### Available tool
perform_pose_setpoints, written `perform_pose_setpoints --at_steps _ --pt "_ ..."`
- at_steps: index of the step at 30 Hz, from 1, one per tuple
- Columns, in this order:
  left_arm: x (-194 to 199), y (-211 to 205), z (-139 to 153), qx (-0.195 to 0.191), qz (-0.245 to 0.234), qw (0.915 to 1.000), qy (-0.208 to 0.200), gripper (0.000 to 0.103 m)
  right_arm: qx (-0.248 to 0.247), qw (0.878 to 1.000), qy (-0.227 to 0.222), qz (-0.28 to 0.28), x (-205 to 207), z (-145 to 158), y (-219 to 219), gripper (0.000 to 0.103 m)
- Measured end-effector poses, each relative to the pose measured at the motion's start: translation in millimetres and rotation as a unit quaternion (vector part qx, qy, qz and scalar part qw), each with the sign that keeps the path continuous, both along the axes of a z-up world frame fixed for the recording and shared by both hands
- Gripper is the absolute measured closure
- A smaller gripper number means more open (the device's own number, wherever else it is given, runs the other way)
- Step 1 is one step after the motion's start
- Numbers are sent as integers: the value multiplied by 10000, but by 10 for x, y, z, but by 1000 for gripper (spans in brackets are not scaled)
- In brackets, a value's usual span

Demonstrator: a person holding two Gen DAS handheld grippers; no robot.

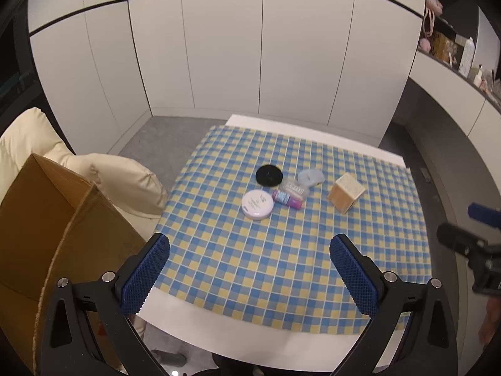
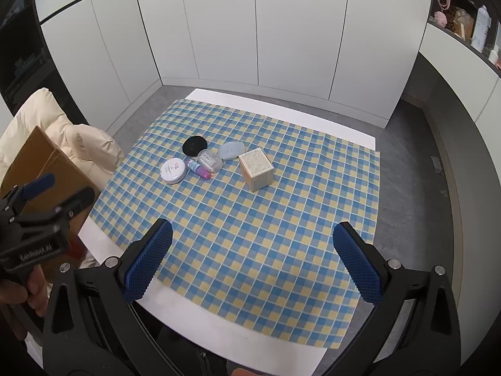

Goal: Organize objects
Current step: 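Move both open tools toward the cosmetics on the checkered tablecloth, then grasp the white round compact with the left tool while the right tool grasps the beige printed box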

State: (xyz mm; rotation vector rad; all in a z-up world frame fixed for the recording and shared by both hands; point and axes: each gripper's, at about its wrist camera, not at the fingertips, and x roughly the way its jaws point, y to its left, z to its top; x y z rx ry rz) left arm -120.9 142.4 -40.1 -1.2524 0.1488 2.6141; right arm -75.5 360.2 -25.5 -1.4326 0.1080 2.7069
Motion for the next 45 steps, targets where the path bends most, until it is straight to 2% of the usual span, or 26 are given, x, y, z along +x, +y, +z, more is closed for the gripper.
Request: perform_pose_setpoints --at_steps 4,8,13,20,22,28,33,36,39,42,43,45 --pt "-160 18 -203 116 83 9995 -278 1 4 9999 -106 118 -158 -164 -38 0" --pt "-288 134 -410 -190 -8 9996 -195 1 129 9993 -193 278 -293 -324 -51 0" --pt "-515 244 -750 -249 -140 9987 -421 1 223 9984 -373 375 -527 -609 73 0" --pt "-852 291 -1218 -318 -105 9975 -618 10 220 9971 -496 533 -875 -1014 125 0" --pt "-943 286 -1308 -262 -89 9970 -722 13 253 9964 -540 594 -970 -1125 116 0" --pt "-1206 336 -1512 -243 -148 9960 -845 14 135 9965 -622 545 -1222 -1394 176 2" --pt "-1368 380 -1724 -217 -200 9946 -998 24 -91 9970 -655 412 -1383 -1563 246 3" --pt "-1405 432 -1758 -283 -238 9957 -854 24 -107 9970 -643 406 -1462 -1646 266 3" --pt "-1428 486 -1754 -268 -360 9964 -717 29 -165 9964 -700 446 -1539 -1736 271 12" --pt "-1459 531 -1745 -249 -446 9966 -648 41 -197 9963 -694 476 -1570 -1771 263 17" --pt "-1464 547 -1739 -261 -462 9965 -643 45 -230 9961 -684 506 -1582 -1785 248 23" --pt "-1475 570 -1734 -255 -472 9963 -674 45 -228 9957 -693 572 -1601 -1799 209 33"
